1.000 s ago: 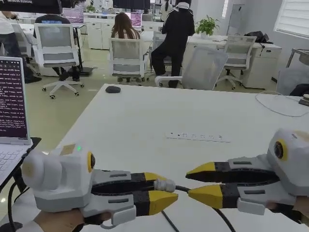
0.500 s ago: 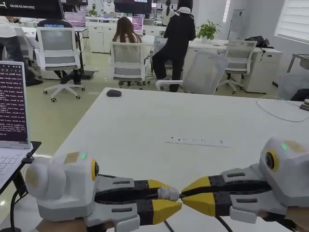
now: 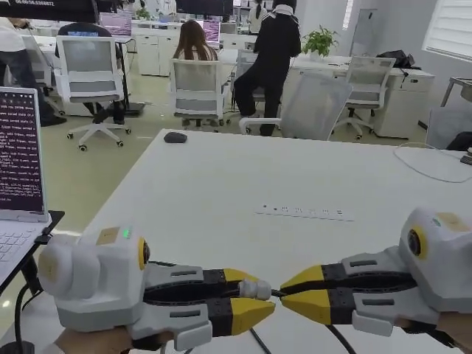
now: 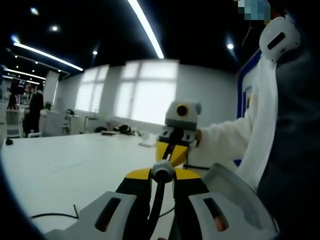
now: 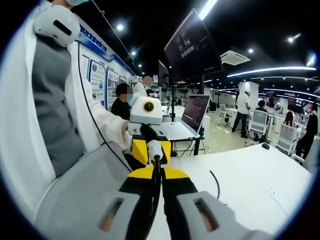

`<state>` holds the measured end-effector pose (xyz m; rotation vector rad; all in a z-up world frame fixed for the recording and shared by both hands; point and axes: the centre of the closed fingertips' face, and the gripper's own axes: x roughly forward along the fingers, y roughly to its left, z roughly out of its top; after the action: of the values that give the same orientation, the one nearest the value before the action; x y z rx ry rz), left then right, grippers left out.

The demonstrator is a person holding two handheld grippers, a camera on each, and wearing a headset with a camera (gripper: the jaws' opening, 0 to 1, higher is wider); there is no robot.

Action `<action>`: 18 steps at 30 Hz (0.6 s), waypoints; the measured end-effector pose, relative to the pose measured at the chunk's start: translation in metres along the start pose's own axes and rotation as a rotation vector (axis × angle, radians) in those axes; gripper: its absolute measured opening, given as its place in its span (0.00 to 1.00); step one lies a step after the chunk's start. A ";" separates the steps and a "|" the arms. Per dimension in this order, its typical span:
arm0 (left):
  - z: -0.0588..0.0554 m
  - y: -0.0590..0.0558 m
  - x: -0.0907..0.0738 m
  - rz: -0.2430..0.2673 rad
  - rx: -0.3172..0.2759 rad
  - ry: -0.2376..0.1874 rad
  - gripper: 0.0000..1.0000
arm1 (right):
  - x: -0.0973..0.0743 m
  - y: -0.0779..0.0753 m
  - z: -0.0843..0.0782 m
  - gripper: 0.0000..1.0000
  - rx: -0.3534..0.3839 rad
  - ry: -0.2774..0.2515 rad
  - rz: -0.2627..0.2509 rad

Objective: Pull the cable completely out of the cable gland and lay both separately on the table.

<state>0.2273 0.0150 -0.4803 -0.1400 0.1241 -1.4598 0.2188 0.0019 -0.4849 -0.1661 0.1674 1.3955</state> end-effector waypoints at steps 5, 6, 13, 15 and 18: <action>-0.002 0.003 -0.004 0.013 0.000 0.009 0.17 | -0.010 -0.005 -0.017 0.02 0.006 0.048 -0.030; -0.002 0.004 -0.004 0.013 -0.001 0.009 0.17 | -0.011 -0.006 -0.020 0.02 0.009 0.056 -0.033; 0.000 0.006 -0.005 0.030 -0.015 -0.003 0.17 | -0.022 -0.012 -0.045 0.02 0.038 0.112 -0.076; -0.001 0.006 -0.008 0.033 -0.016 -0.002 0.17 | -0.026 -0.012 -0.051 0.02 0.048 0.120 -0.087; -0.001 0.008 -0.010 0.037 -0.016 0.000 0.17 | -0.030 -0.013 -0.057 0.02 0.060 0.129 -0.100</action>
<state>0.2335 0.0254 -0.4823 -0.1499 0.1372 -1.4221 0.2256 -0.0415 -0.5337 -0.2122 0.3044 1.2795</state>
